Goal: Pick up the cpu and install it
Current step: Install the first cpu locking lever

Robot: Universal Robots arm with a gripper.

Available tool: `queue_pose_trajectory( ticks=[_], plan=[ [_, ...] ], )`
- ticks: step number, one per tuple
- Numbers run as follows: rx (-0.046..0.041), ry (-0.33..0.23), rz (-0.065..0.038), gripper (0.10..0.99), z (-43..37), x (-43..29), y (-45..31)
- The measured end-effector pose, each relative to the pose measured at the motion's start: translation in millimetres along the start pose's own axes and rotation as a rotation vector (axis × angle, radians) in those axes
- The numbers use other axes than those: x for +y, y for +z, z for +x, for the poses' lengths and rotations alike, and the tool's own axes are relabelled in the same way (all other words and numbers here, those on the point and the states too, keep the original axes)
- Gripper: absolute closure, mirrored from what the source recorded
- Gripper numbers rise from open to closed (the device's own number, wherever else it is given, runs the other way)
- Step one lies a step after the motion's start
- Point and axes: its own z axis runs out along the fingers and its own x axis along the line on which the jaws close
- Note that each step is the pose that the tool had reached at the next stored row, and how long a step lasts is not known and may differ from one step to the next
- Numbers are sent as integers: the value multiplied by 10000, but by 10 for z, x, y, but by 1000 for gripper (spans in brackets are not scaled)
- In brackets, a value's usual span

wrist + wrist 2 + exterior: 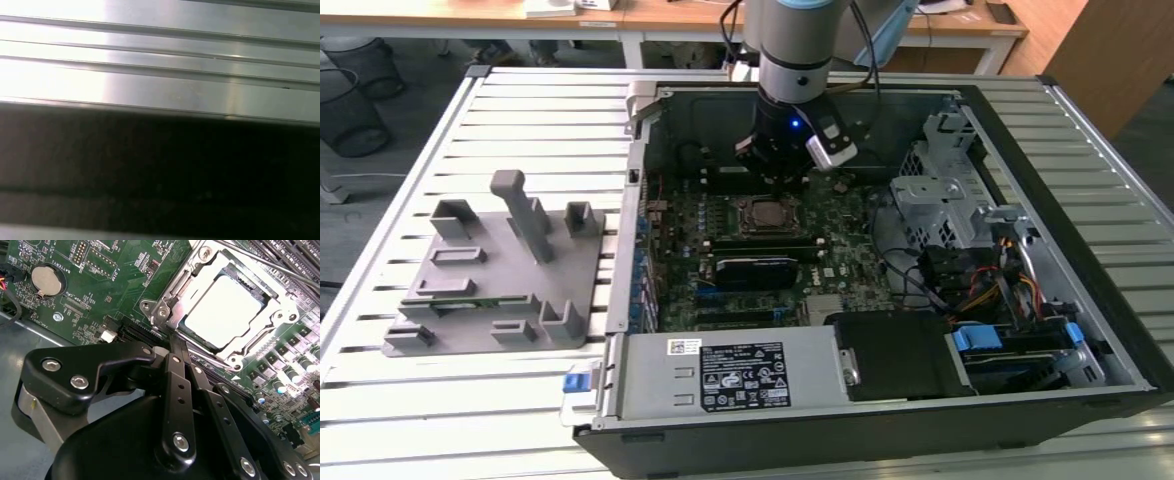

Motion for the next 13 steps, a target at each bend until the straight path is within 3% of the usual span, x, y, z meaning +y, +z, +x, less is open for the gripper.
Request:
queue_pose_trajectory(
  ticks=[6,9,13],
  plan=[
    [-1,-1,24,980,0,1,-15],
    [12,-2,185,980,-5,2,-5],
    [29,-1,269,980,-20,4,20]
  ],
)
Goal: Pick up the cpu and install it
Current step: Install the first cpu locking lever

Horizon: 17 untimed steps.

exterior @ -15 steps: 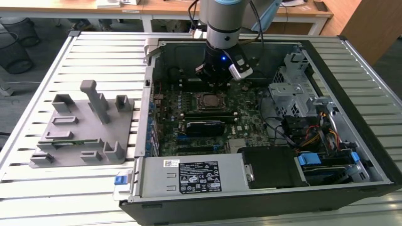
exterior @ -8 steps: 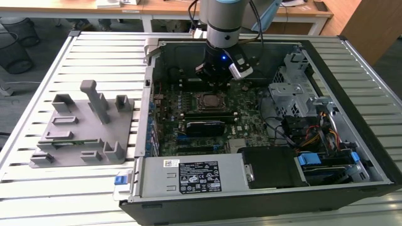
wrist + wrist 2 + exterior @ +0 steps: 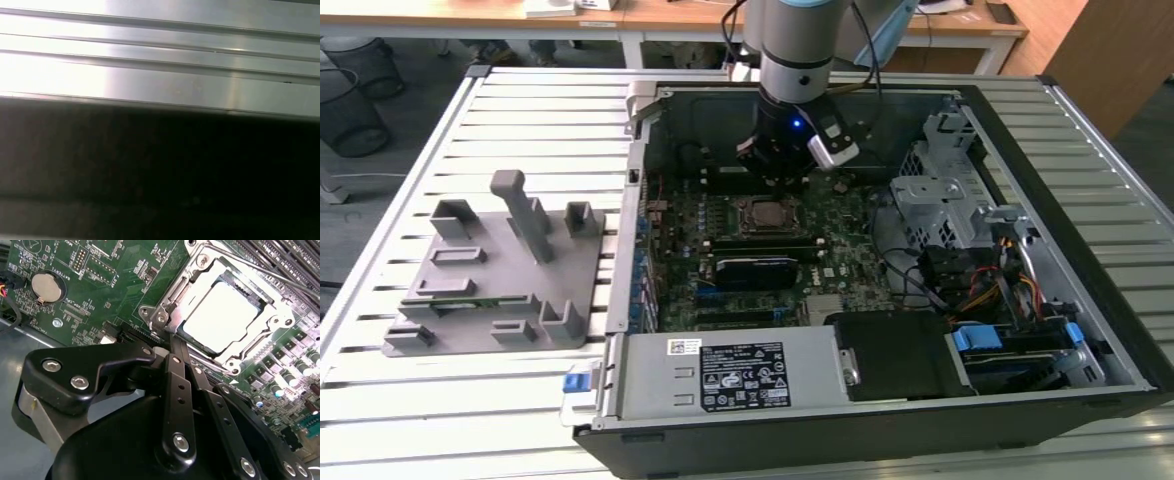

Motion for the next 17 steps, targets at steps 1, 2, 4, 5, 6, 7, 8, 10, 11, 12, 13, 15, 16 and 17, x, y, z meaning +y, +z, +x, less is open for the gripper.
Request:
queue_pose_trajectory(
  ticks=[1,2,4,5,6,7,8,10,11,12,13,15,16,17],
  plan=[
    [0,1,15,980,-3,1,8],
    [-1,2,23,980,-5,2,13],
    [-13,-1,12,980,-7,4,17],
    [-11,-2,11,980,-7,4,14],
    [-16,-2,5,980,-9,5,7],
    [-19,-2,0,980,-10,7,-2],
    [-13,-2,8,980,-9,7,-8],
    [-8,-1,20,980,-8,11,-11],
    [-8,-1,22,980,-8,16,-11],
    [-7,-1,22,980,-9,20,-10],
    [-7,-3,23,980,-10,21,-9],
    [-10,-2,39,980,-10,23,-3],
    [-8,-2,58,980,-10,23,0],
    [-5,-1,82,980,-10,22,2]
  ],
)
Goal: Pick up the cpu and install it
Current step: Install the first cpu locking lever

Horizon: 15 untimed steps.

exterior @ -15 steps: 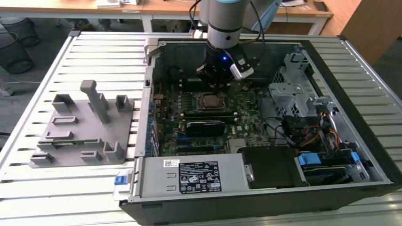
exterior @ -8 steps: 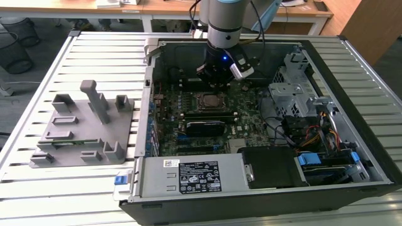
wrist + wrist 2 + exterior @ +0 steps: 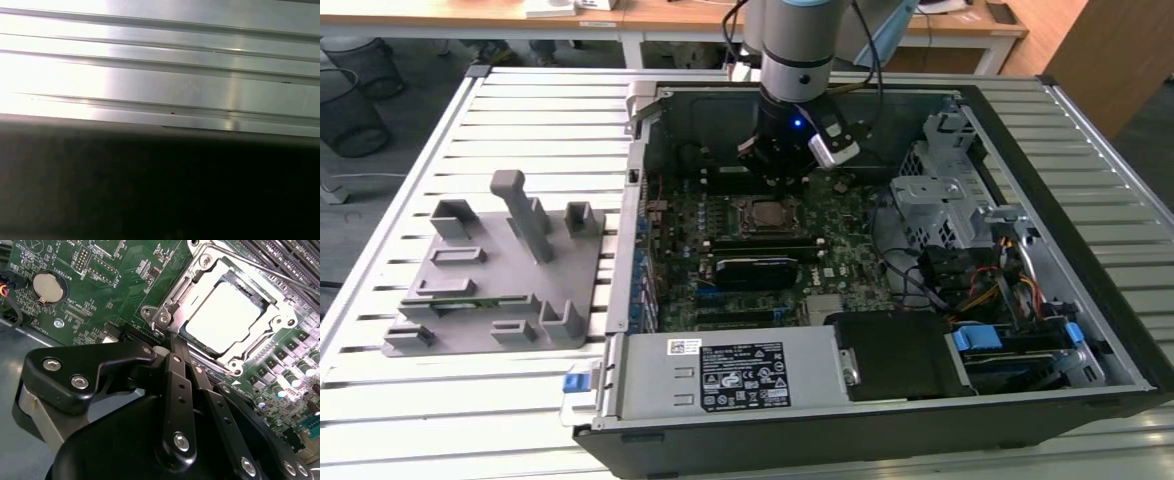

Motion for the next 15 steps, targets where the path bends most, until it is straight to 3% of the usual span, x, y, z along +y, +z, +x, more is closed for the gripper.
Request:
queue_pose_trajectory(
  ticks=[5,11,15],
  plan=[
    [2,-1,1,980,1,1,10],
    [-20,2,-279,980,0,4,10],
    [-20,2,-280,980,-2,6,-94]
  ],
)
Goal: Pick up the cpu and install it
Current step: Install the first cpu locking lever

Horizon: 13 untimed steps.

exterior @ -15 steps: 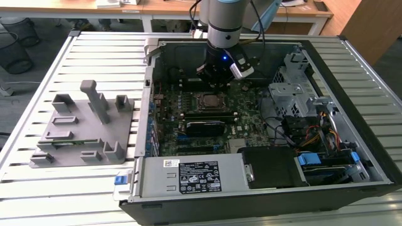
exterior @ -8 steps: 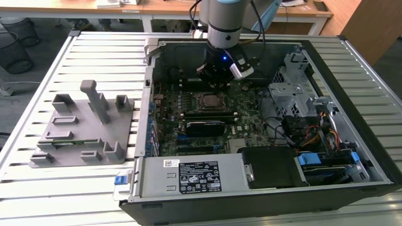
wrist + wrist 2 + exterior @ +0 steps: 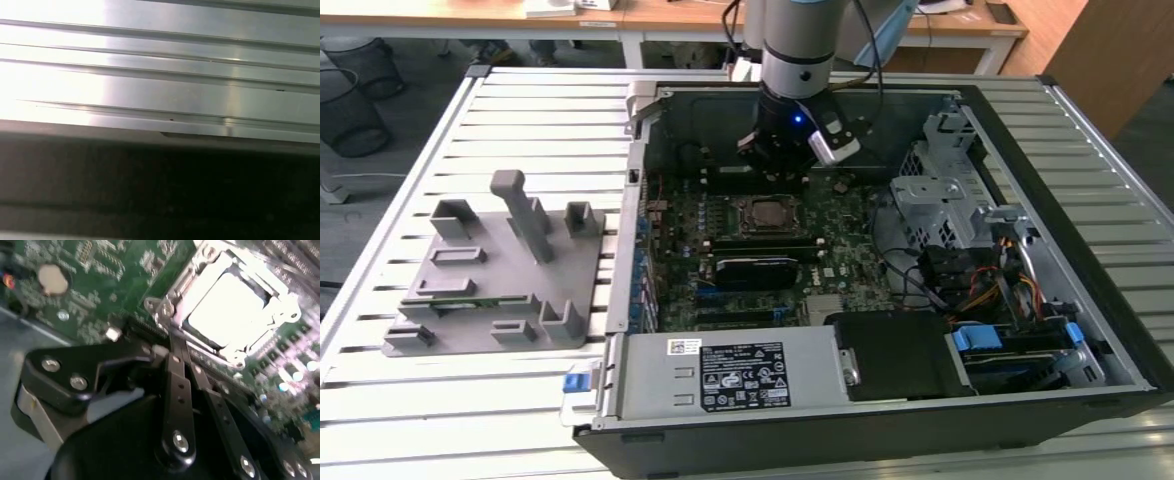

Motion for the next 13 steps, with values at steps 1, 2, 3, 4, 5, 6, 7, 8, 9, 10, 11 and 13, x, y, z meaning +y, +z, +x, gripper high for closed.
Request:
queue_pose_trajectory(
  ticks=[1,2,3,4,5,6,7,8,9,10,11,13],
  plan=[
    [2,0,2,980,0,1,-27],
    [2,0,2,980,0,2,-43],
    [0,0,0,980,-1,2,-44],
    [0,-1,-1,980,0,-1,-44],
    [2,-2,1,980,0,-8,-45],
    [2,-1,1,980,1,-15,-46],
    [1,0,0,980,1,-21,-45],
    [2,0,1,980,1,-27,-46],
    [1,0,1,980,2,-31,-46],
    [2,0,1,980,2,-35,-46],
    [1,0,1,980,3,-39,-46],
    [1,1,0,980,3,-43,-45]
  ],
)
